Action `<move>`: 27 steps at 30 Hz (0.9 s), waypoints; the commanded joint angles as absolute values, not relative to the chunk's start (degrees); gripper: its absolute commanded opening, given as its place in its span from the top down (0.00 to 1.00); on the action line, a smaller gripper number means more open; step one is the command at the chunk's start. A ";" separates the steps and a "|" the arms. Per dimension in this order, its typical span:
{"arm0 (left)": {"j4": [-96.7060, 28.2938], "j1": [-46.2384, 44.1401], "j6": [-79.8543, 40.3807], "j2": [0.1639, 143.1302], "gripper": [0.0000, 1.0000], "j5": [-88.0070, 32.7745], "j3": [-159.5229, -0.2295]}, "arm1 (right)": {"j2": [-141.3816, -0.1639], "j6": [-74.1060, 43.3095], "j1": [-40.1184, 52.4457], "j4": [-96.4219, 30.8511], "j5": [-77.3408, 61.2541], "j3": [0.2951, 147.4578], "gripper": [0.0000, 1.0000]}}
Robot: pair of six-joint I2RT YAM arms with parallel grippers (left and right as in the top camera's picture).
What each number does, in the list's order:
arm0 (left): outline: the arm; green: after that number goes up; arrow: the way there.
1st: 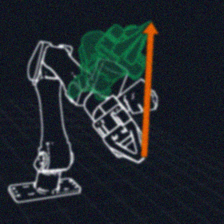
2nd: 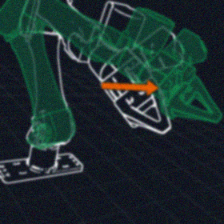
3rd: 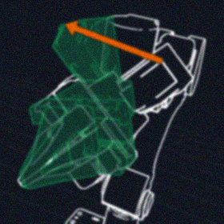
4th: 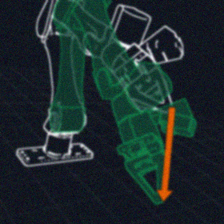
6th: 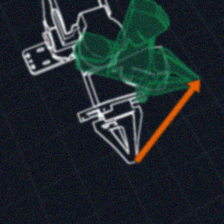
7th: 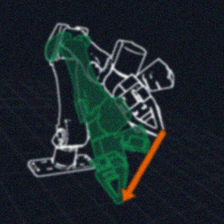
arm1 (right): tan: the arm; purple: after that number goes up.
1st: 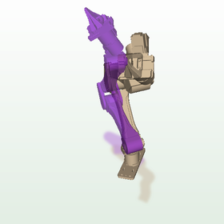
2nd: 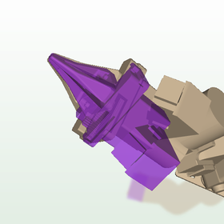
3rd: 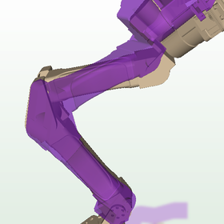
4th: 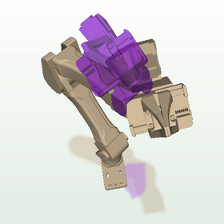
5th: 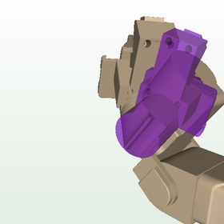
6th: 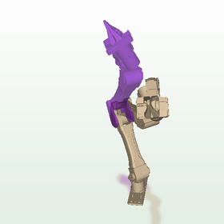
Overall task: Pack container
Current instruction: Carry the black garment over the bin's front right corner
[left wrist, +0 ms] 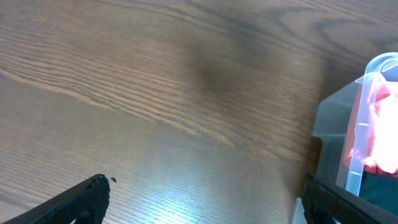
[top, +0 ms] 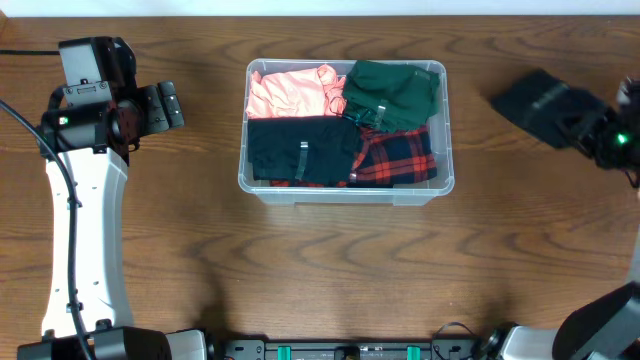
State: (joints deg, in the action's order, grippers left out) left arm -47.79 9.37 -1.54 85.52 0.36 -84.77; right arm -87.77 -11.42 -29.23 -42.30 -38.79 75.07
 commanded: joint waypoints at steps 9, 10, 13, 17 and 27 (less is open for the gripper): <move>-47.97 9.58 -2.04 86.00 0.02 0.60 -84.62 | -78.96 1.93 -11.86 -47.00 -45.47 83.94 0.99; -47.97 9.58 -2.04 86.00 0.02 0.60 -84.62 | -78.94 2.98 -10.33 -48.01 -45.50 83.94 0.99; -47.97 9.58 -2.04 86.00 0.02 0.60 -84.62 | -79.37 7.92 -5.02 -51.90 -45.28 83.68 0.99; -47.97 9.58 -2.04 86.00 0.02 0.60 -84.62 | -80.40 12.36 1.56 -55.13 -44.86 83.07 0.99; -47.97 9.58 -2.04 86.00 0.02 0.60 -84.62 | -81.78 12.58 7.20 -57.41 -38.09 79.24 0.99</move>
State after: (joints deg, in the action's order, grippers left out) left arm -47.79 9.37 -1.54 85.52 0.38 -84.77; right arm -81.45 10.98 6.85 -57.43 -39.55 80.34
